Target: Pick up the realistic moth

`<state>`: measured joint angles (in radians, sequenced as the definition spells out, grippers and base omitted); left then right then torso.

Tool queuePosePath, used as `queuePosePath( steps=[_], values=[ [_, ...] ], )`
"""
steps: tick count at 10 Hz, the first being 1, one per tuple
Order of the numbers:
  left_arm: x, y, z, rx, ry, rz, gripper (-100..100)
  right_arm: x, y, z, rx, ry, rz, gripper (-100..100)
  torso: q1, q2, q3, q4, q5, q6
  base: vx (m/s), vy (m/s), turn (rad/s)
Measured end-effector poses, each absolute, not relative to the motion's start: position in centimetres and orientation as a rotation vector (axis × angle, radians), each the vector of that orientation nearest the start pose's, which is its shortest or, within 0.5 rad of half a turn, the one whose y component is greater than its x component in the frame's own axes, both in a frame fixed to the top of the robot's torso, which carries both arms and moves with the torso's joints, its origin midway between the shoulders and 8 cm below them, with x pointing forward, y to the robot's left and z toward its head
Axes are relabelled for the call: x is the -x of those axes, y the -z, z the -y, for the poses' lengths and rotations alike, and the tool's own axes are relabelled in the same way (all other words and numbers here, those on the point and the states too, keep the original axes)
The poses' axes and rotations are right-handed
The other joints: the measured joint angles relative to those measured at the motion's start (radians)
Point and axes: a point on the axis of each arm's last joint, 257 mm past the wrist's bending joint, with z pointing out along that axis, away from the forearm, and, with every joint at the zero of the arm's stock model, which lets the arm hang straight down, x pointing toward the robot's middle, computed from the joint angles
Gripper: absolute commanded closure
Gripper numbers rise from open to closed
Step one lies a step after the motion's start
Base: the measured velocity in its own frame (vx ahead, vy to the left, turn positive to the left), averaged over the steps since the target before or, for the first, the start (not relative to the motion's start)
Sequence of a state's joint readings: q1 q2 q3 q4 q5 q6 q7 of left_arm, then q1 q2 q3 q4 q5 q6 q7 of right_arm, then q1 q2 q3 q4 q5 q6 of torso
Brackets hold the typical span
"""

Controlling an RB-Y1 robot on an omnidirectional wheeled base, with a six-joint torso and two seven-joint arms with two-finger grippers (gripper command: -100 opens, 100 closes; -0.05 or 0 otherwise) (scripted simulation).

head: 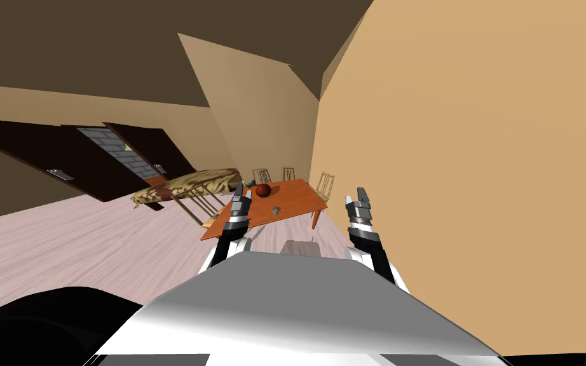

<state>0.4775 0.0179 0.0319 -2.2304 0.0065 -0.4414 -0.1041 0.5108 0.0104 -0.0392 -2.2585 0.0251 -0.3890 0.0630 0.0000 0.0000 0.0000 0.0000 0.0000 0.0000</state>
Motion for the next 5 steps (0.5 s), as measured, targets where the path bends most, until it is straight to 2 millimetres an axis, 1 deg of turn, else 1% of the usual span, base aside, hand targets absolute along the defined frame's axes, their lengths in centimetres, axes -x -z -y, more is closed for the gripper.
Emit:
queuePosePath(
  steps=[2,3,5],
  values=[
    [-36.6,0.9,-29.0,0.667,1.163,-0.750,-100,-36.2,1.1,29.8,-0.734,-1.150,-0.728,0,0.002,-0.001,0.000,0.000,0.000,0.000,0.017,0.035,-0.085],
    [-36.7,1.5,-28.8,0.665,1.161,-0.780,-100,-36.2,1.1,29.8,-0.734,-1.150,-0.728,0,0.003,-0.001,-0.001,0.000,0.001,0.000,0.021,0.064,-0.123],
    [-37.2,3.0,-28.5,0.671,1.156,-0.852,-100,-36.2,1.1,29.8,-0.734,-1.150,-0.728,0,0.006,-0.001,-0.001,0.000,0.001,0.000,0.015,0.090,-0.133]
  ],
)
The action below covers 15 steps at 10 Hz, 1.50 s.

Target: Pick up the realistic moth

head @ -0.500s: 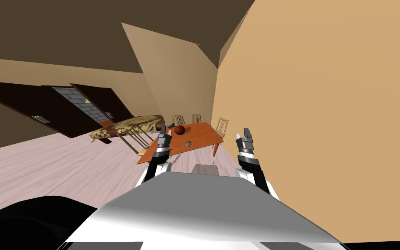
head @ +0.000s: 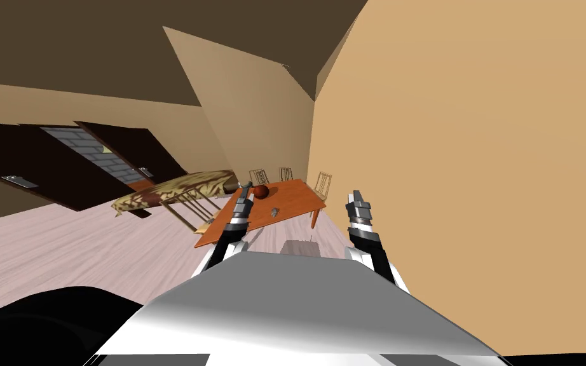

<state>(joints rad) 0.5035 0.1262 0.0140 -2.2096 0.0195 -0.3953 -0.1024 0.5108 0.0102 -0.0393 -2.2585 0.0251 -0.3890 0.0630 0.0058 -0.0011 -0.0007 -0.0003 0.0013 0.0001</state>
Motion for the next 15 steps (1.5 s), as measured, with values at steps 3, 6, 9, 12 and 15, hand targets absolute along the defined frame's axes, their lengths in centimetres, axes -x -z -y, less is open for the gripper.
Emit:
queuePosePath(
  steps=[3,6,9,12,15],
  values=[
    [-38.0,6.5,-28.4,0.695,1.139,-0.984,-100,-36.2,1.1,29.8,-0.734,-1.150,-0.728,0,0.002,0.000,0.000,0.000,0.000,0.000,0.013,0.113,-0.174],
    [-38.2,10.5,-28.5,0.737,1.117,-1.132,-100,-36.2,1.1,29.8,-0.734,-1.150,-0.728,0,0.004,0.001,0.000,0.000,0.001,0.000,0.001,0.140,-0.205],
    [-38.0,14.7,-28.7,0.779,1.083,-1.269,-100,-36.2,1.1,29.8,-0.734,-1.149,-0.728,0,0.002,0.001,0.000,0.000,0.001,-0.001,-0.012,0.114,-0.135],
    [-37.4,18.6,-29.5,0.825,1.034,-1.410,-100,-36.2,1.1,29.8,-0.734,-1.150,-0.728,0,0.002,0.000,0.000,0.000,0.001,0.000,-0.003,0.111,-0.224],
    [-35.8,23.5,-30.1,0.873,0.968,-1.552,-100,-36.2,1.1,29.8,-0.735,-1.149,-0.728,0,-0.001,-0.001,-0.001,0.000,0.000,-0.001,0.005,0.068,-0.165]
  ],
)
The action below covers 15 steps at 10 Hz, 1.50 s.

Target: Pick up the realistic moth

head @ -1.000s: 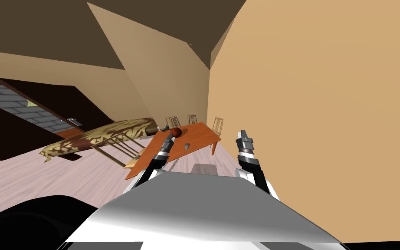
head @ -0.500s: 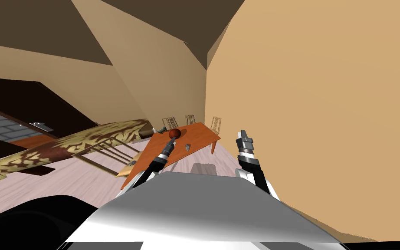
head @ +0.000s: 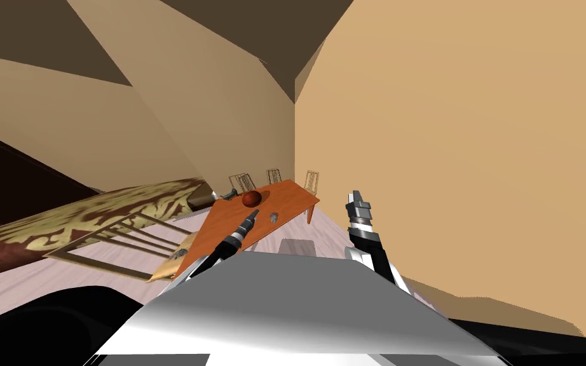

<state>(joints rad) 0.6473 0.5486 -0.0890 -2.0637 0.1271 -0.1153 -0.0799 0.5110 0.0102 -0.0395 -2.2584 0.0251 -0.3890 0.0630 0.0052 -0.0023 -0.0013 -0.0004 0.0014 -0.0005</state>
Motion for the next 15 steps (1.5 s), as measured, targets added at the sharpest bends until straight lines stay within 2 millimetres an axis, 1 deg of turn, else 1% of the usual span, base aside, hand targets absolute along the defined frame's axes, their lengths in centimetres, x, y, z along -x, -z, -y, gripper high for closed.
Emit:
queuePosePath(
  steps=[2,3,4,6,7,8,10,12,13,15],
  values=[
    [-34.7,26.3,-31.2,0.901,0.917,-1.640,-100,-36.2,1.1,29.8,-0.735,-1.150,-0.728,0,-0.003,-0.002,-0.001,0.000,-0.001,0.001,0.031,0.031,-0.259],
    [-33.9,27.9,-31.6,0.918,0.881,-1.694,-100,-36.2,1.1,29.8,-0.735,-1.150,-0.728,0,-0.003,-0.002,-0.001,-0.001,-0.001,0.000,0.021,0.024,-0.059],
    [-33.6,28.7,-32.0,0.927,0.860,-1.721,-100,-36.2,1.1,29.8,-0.735,-1.149,-0.728,0,-0.004,-0.002,-0.001,0.000,-0.001,0.000,0.026,0.012,-0.140],
    [-32.0,31.3,-33.8,0.949,0.793,-1.804,-100,-36.2,1.1,29.8,-0.735,-1.150,-0.728,0,-0.005,-0.003,-0.002,-0.001,-0.001,0.000,0.050,-0.011,-0.271],
    [-30.7,33.3,-34.6,0.966,0.746,-1.855,-100,-36.2,1.1,29.8,-0.735,-1.150,-0.728,0,-0.006,-0.004,-0.002,-0.001,-0.001,0.000,0.083,-0.032,-0.236],
    [-29.6,34.7,-35.4,0.975,0.700,-1.903,-100,-36.2,1.1,29.8,-0.735,-1.150,-0.728,0,-0.007,-0.006,-0.003,-0.001,-0.002,0.000,0.122,-0.053,-0.214],
    [-27.6,37.6,-37.7,0.996,0.597,-1.998,-100,-36.2,1.1,29.8,-0.735,-1.150,-0.728,0,-0.009,-0.009,-0.005,-0.002,-0.002,0.000,0.125,-0.065,-0.246],
    [-24.6,40.3,-40.0,1.015,0.489,-2.087,-100,-36.2,1.1,29.8,-0.735,-1.150,-0.728,0,-0.010,-0.008,-0.005,-0.002,-0.002,0.000,0.131,-0.068,-0.230],
    [-23.5,41.4,-40.8,1.020,0.440,-2.126,-100,-36.2,1.1,29.8,-0.735,-1.149,-0.728,0,-0.011,-0.010,-0.006,-0.002,-0.002,0.000,0.146,-0.090,-0.203],
    [-20.7,43.5,-42.7,1.033,0.334,-2.203,-100,-36.2,1.1,29.8,-0.735,-1.150,-0.728,0,-0.013,-0.009,-0.006,-0.002,-0.003,0.000,0.110,-0.084,-0.141]
  ],
)
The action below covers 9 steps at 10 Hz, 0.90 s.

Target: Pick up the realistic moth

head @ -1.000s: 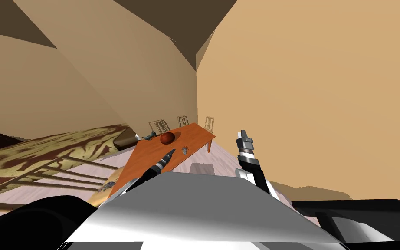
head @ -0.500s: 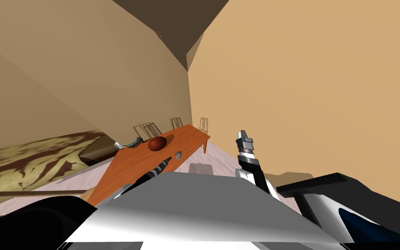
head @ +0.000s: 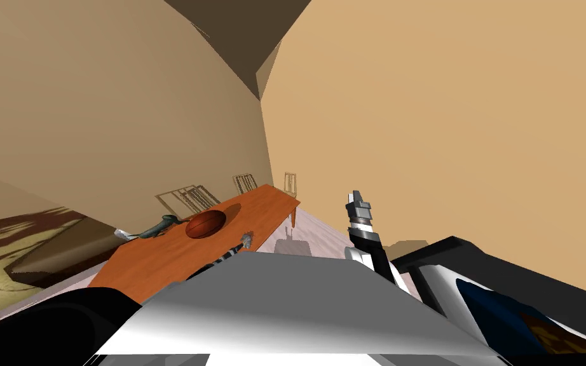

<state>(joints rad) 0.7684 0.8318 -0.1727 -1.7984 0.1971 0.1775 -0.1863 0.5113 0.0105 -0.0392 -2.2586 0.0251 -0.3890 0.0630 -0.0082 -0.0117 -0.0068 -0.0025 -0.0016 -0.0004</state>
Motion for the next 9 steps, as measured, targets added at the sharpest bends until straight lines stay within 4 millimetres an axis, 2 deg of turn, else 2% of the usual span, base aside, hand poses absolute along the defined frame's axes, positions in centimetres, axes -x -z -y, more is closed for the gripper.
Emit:
queuePosePath(
  steps=[3,7,9],
  values=[
    [-18.4,45.4,-45.6,1.045,0.228,-2.274,-100,-36.2,1.1,29.8,-0.735,-1.150,-0.728,0,0.002,0.002,0.001,0.001,0.000,0.000,0.113,-0.062,-0.169],
    [-13.1,47.8,-48.7,1.067,0.053,-2.389,-100,-36.2,1.1,29.8,-0.735,-1.149,-0.728,0,0.004,0.002,0.001,0.000,0.001,-0.001,0.131,-0.038,-0.168],
    [-10.2,49.1,-50.1,1.079,-0.033,-2.448,-100,-36.2,1.1,29.9,-0.735,-1.149,-0.728,0,0.002,0.001,0.000,0.000,0.000,-0.001,0.093,-0.047,-0.065]
  ],
)
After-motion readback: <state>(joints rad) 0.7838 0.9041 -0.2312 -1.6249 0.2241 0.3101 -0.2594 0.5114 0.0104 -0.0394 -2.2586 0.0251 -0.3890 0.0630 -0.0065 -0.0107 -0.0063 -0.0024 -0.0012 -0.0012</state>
